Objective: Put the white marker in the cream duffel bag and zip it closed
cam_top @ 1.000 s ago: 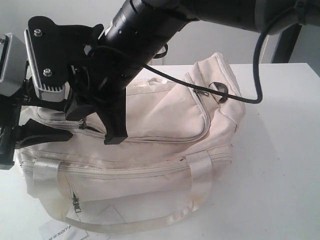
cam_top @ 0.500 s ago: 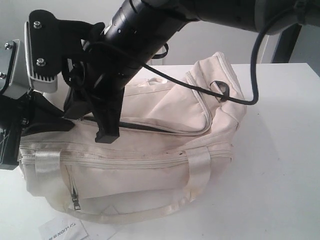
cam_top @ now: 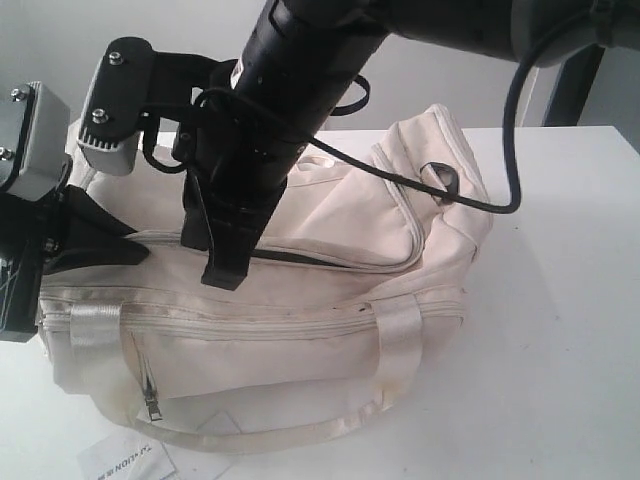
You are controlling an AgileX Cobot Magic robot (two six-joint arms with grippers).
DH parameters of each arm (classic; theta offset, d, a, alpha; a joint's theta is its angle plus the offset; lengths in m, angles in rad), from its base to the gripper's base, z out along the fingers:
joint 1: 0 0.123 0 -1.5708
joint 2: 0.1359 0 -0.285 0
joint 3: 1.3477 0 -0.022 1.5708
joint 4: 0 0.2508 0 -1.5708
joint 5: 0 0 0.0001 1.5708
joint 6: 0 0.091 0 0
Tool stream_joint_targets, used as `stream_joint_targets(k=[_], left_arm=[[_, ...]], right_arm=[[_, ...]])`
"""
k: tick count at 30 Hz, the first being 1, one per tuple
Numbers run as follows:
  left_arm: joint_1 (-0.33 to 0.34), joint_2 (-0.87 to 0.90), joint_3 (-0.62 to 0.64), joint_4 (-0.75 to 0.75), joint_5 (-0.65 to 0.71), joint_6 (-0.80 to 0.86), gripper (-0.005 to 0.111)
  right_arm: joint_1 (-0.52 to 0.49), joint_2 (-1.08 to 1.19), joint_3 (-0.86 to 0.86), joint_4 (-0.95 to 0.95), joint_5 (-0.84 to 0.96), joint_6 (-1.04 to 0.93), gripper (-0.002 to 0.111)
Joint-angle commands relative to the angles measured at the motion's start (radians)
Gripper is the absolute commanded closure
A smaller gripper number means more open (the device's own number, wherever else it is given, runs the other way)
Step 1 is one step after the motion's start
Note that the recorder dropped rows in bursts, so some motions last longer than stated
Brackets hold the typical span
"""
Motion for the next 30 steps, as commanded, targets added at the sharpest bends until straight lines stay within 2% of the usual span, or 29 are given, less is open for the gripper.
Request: stream_joint_targets(k=[1,30], left_arm=[[0.000,0.002,0.005,-0.013,-0.005,0.035,0.107],[0.000,0.002,0.005,-0.013,-0.026,-0.015,0.107]], right_arm=[[-0.031,-0.016,-0.003,-0.027,0.036,0.039,0.108],[-0.141,-0.016,0.001,-0.053,0.167,0.074,0.108]])
